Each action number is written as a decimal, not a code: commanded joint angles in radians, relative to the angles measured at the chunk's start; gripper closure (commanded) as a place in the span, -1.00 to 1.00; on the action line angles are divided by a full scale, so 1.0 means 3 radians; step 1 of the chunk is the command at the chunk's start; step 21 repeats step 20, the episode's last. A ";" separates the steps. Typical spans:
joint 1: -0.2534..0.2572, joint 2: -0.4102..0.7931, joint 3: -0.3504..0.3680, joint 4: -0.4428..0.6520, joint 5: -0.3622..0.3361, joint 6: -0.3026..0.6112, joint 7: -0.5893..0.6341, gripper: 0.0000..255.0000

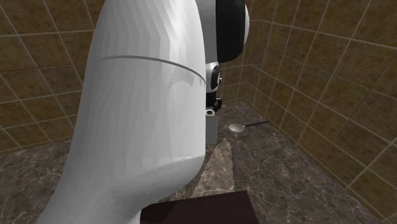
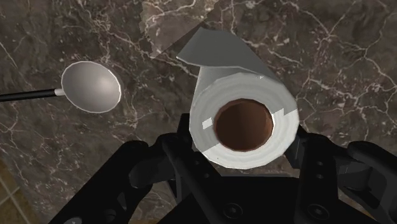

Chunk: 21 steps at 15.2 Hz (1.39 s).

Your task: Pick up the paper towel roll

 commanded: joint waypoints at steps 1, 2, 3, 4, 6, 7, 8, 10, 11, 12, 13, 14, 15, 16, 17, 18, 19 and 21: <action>-0.0003 0.0004 -0.0004 -0.0002 -0.0002 0.0001 0.0000 1.00; -0.0001 0.0004 -0.0004 -0.0004 -0.0002 0.0002 0.0002 1.00; -0.0003 0.0000 -0.0005 -0.0004 -0.0002 -0.0001 -0.0001 1.00; 0.0000 -0.0034 -0.0009 -0.0015 -0.0005 -0.0025 0.0000 1.00; 0.0006 -0.0102 -0.0016 -0.0035 -0.0012 -0.0073 0.0002 1.00; 0.0008 -0.0136 -0.0020 -0.0043 -0.0016 -0.0098 0.0003 1.00; 0.0011 -0.0168 -0.0023 -0.0049 -0.0019 -0.0124 0.0004 1.00; 0.0017 -0.0232 -0.0031 -0.0061 -0.0026 -0.0176 0.0006 1.00; 0.0019 -0.0264 -0.0034 -0.0066 -0.0030 -0.0203 0.0008 1.00; 0.0022 -0.0296 -0.0038 -0.0072 -0.0033 -0.0229 0.0009 1.00; 0.0025 -0.0327 -0.0041 -0.0075 -0.0037 -0.0256 0.0010 1.00; 0.0027 -0.0357 -0.0045 -0.0078 -0.0041 -0.0284 0.0011 1.00; 0.0030 -0.0386 -0.0048 -0.0078 -0.0044 -0.0313 0.0012 1.00; 0.0032 -0.0415 -0.0052 -0.0079 -0.0048 -0.0341 0.0014 1.00; 0.0034 -0.0444 -0.0055 -0.0079 -0.0052 -0.0370 0.0015 1.00; 0.0037 -0.0473 -0.0058 -0.0079 -0.0056 -0.0399 0.0016 1.00; 0.0037 -0.0477 -0.0059 -0.0079 -0.0056 -0.0403 0.0016 1.00; 0.0037 -0.0477 -0.0059 -0.0079 -0.0056 -0.0403 0.0016 1.00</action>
